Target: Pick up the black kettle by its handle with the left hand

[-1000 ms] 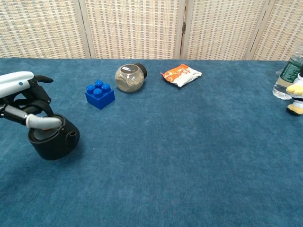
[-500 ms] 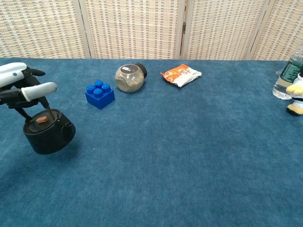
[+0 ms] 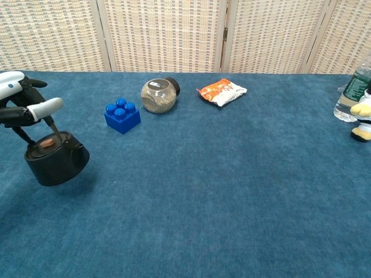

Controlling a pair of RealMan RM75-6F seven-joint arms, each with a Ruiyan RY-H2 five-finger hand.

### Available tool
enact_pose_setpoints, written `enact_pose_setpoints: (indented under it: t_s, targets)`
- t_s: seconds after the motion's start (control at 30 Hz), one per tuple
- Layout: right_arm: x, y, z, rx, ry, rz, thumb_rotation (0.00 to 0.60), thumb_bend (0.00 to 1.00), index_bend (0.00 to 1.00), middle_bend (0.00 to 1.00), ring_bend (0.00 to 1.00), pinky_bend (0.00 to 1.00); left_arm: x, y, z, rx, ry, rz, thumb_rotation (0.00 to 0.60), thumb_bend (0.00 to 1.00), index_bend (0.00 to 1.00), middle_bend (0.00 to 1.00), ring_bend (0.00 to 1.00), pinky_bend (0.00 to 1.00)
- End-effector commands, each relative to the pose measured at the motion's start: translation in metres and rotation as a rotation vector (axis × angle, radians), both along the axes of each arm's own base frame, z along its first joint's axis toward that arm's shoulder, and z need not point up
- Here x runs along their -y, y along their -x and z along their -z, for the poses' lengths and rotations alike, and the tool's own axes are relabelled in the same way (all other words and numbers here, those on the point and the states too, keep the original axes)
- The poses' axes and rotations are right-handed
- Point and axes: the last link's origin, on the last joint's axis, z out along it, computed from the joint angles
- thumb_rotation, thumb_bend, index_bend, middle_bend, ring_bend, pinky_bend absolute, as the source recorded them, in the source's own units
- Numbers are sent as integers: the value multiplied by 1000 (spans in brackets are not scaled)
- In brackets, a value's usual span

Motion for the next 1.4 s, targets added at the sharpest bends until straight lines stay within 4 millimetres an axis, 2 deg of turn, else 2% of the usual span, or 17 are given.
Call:
enact_pose_setpoints:
  t_s: [0.03, 0.37, 0.5, 0.7, 1.07, 1.23, 1.4]
  targets:
    - [0, 0, 0, 0, 0, 1, 600, 250, 21, 7, 0, 0, -1, 0, 0, -9, -4, 5, 249, 347, 961, 1000, 854, 28]
    - [-2, 2, -1, 3, 4, 6, 600, 250, 21, 6, 0, 0, -1, 0, 0, -26, -15, 19, 393, 354, 943, 1000, 839, 90]
    - [-2, 2, -1, 5, 6, 7, 600, 250, 21, 7, 0, 0, -1, 0, -1, -35, -19, 28, 515, 354, 942, 1000, 836, 145]
    - [-2, 2, 0, 6, 4, 7, 600, 251, 21, 7, 0, 0, -1, -1, -2, -37, -27, 38, 577, 354, 941, 1000, 832, 195]
    - [-2, 4, 0, 13, 5, 11, 600, 250, 21, 6, 0, 0, -1, 0, -2, -45, -20, 33, 597, 354, 942, 1000, 833, 228]
    - [-1, 5, 1, 17, 4, 12, 600, 251, 21, 4, 0, 0, -1, -1, -2, -40, -10, 32, 545, 355, 942, 1000, 835, 239]
    - [-2, 6, 2, 19, 3, 13, 600, 250, 21, 4, 0, 0, 0, -2, -2, -38, -6, 31, 532, 354, 942, 1000, 835, 247]
